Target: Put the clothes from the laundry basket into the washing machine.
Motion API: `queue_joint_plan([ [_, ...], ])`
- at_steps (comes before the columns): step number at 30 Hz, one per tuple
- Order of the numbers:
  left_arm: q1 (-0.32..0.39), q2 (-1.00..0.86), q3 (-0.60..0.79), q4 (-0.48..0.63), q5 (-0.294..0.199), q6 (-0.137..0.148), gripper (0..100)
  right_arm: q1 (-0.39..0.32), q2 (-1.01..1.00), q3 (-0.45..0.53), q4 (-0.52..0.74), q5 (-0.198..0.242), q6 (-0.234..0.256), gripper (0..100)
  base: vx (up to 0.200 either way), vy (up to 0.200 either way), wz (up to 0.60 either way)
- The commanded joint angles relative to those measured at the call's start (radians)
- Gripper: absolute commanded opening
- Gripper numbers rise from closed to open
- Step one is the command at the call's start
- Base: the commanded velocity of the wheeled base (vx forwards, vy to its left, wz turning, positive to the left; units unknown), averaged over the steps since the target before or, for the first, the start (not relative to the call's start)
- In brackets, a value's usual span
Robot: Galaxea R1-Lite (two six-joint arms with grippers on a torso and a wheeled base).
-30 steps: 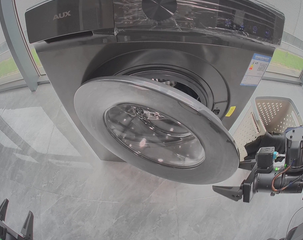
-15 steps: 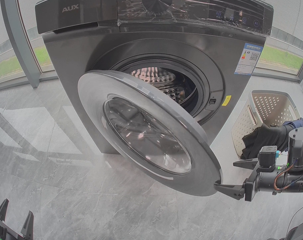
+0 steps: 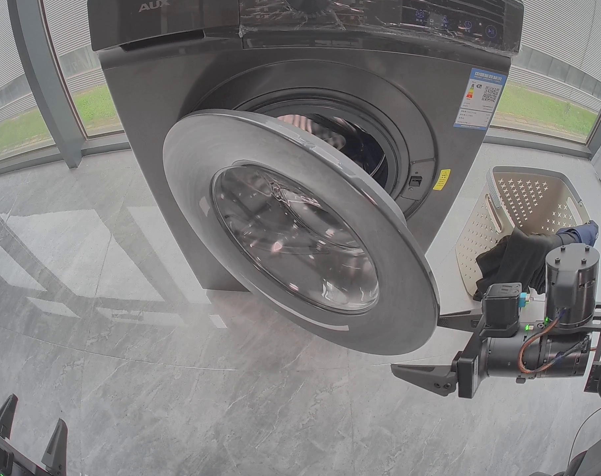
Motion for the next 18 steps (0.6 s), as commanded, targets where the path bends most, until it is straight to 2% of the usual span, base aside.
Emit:
queue_joint_plan([
  [1,0.000,-0.018,0.018,-0.001,0.000,0.000,100,0.019,0.032,0.006,-0.011,0.017,-0.002,100,0.000,0.000,0.00],
  [3,0.000,-0.018,0.018,-0.001,0.000,0.000,100,0.046,0.018,0.041,-0.015,0.022,0.000,100,0.000,0.000,0.00],
  [9,0.000,-0.018,0.018,-0.001,0.000,0.000,100,0.020,-0.060,0.153,-0.004,0.011,-0.005,100,0.000,0.000,0.00],
  [11,0.000,-0.018,0.018,-0.001,0.000,0.000,100,-0.053,-0.082,0.213,0.003,0.011,-0.017,100,0.000,0.000,0.00],
  [13,0.000,-0.018,0.018,-0.001,0.000,0.001,100,-0.142,-0.072,0.230,0.017,0.008,-0.045,100,0.000,0.000,0.00],
  [15,0.000,-0.018,0.018,-0.001,0.000,0.001,100,-0.239,-0.040,0.210,0.012,-0.015,-0.069,100,0.000,0.000,0.00],
  [16,0.000,-0.018,0.018,-0.001,0.000,0.001,100,-0.250,-0.031,0.204,0.011,-0.021,-0.071,100,0.000,0.000,0.00],
  [17,0.000,-0.018,0.018,-0.001,-0.001,0.000,100,-0.302,0.023,0.153,0.003,-0.047,-0.069,100,0.000,0.000,0.00],
  [18,0.000,-0.018,0.018,-0.001,-0.001,0.000,100,-0.319,0.044,0.124,-0.004,-0.053,-0.068,100,0.000,0.000,0.00],
])
